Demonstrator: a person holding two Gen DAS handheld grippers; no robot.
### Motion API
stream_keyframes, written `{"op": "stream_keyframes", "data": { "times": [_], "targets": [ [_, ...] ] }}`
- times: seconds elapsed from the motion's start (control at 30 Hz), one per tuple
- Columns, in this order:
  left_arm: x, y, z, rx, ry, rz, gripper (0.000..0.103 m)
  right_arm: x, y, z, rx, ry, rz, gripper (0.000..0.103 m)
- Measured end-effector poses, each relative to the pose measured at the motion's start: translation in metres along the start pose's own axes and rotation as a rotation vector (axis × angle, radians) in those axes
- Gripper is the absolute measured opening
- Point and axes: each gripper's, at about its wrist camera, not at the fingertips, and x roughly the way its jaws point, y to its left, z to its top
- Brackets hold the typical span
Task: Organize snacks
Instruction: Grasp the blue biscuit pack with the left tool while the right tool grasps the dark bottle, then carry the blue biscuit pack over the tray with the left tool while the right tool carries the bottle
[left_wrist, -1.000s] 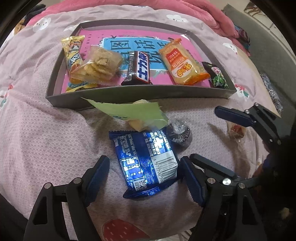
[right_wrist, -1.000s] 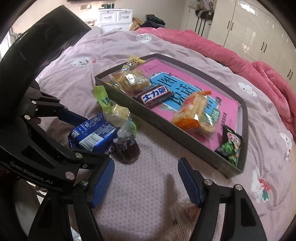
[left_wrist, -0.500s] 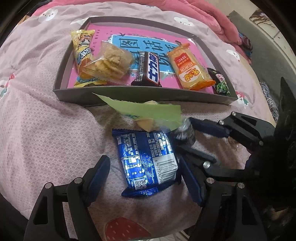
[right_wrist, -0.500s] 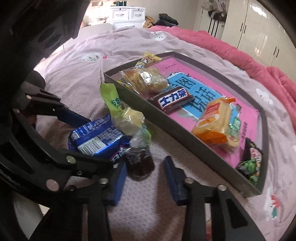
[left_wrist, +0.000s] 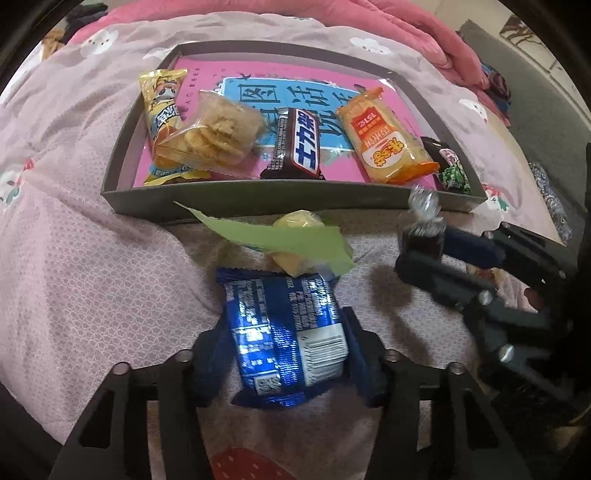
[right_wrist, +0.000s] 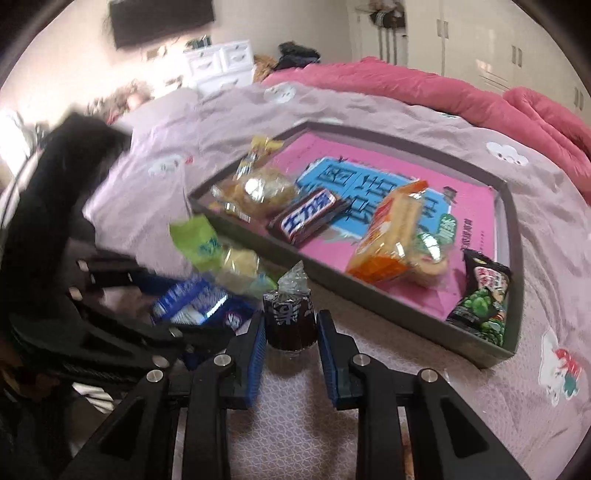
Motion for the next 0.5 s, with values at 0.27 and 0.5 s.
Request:
{"op": "stream_keyframes", "data": {
  "times": [0.27, 0.5],
  "targets": [
    [-0.007, 0.006, -0.002, -0.021, 0.002, -0.030, 0.052, -0.010, -0.012, 0.002, 0.088, -0.032, 0.009, 0.028],
    [-0.026, 0.007, -0.011, -0.030, 0.003, -0.060, 0.052, -0.018, -0.020, 0.004, 0.133, -0.065, 0.020, 0.028]
  ]
}}
